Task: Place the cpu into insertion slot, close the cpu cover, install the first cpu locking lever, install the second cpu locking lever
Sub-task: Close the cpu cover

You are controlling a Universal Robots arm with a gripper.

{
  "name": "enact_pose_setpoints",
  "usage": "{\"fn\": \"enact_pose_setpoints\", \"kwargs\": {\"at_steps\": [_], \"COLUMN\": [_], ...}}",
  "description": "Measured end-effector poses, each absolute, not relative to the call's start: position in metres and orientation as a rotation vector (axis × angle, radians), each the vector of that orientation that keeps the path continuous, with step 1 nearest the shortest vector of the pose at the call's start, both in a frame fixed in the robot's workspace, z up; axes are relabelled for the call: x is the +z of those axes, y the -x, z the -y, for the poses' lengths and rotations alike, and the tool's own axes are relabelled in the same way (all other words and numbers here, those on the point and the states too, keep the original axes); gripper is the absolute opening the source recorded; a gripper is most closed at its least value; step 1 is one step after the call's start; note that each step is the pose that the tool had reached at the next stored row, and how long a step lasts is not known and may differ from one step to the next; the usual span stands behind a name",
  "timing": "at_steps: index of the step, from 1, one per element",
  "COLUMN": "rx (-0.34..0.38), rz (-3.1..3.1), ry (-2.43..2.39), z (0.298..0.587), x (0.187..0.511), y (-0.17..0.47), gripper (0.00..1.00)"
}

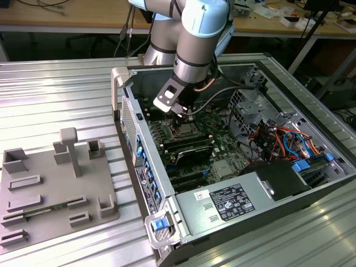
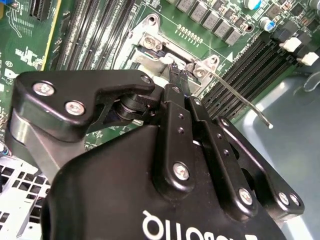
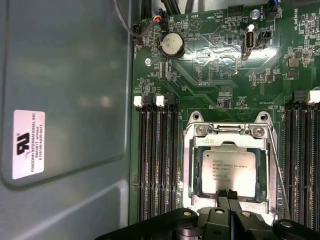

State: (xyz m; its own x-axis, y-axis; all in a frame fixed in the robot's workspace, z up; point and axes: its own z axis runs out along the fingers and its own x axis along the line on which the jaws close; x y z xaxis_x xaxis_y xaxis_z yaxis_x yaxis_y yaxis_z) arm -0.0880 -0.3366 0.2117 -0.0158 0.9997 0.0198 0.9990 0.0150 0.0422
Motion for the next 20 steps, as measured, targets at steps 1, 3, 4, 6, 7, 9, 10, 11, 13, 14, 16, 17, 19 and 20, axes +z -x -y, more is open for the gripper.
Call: {"fn": "enact_pose_setpoints", "kwargs": {"at_steps": [1, 3, 4, 6, 7, 9, 10, 11, 13, 14, 16, 17, 19, 20], "rx": [0.069, 0.069, 0.069, 0.069, 0.069, 0.069, 0.069, 0.069, 0.070, 0.070, 0.070, 0.070, 0.069, 0.068], "rz": [-2.227, -2.227, -2.227, -2.227, -2.227, -2.227, -2.227, -2.227, -2.227, -2.227, -2.228, -2.228, -2.228, -2.228], "ry": [-2.193, -2.193, -2.193, -2.193, -2.193, -2.193, -2.193, -2.193, -2.193, -2.193, -2.193, -2.193, -2.193, -2.193], "z": [0.3366, 0.3366, 0.3366, 0.3366, 0.3366, 0.3366, 0.3366, 0.3366, 0.3364, 0.3364, 0.3365, 0.3365, 0.3366, 0.3367], "x": [0.2111, 0.2099, 0.2092, 0.2071, 0.2068, 0.2069, 0.2075, 0.2083, 0.2103, 0.2102, 0.2085, 0.2074, 0.2044, 0.2031], "y": [0.0881, 0.0884, 0.0885, 0.0888, 0.0889, 0.0889, 0.0889, 0.0889, 0.0889, 0.0892, 0.0922, 0.0931, 0.0938, 0.0939], "gripper": [0.11, 0.11, 0.11, 0.11, 0.11, 0.11, 0.11, 0.11, 0.11, 0.11, 0.11, 0.11, 0.11, 0.11]}}
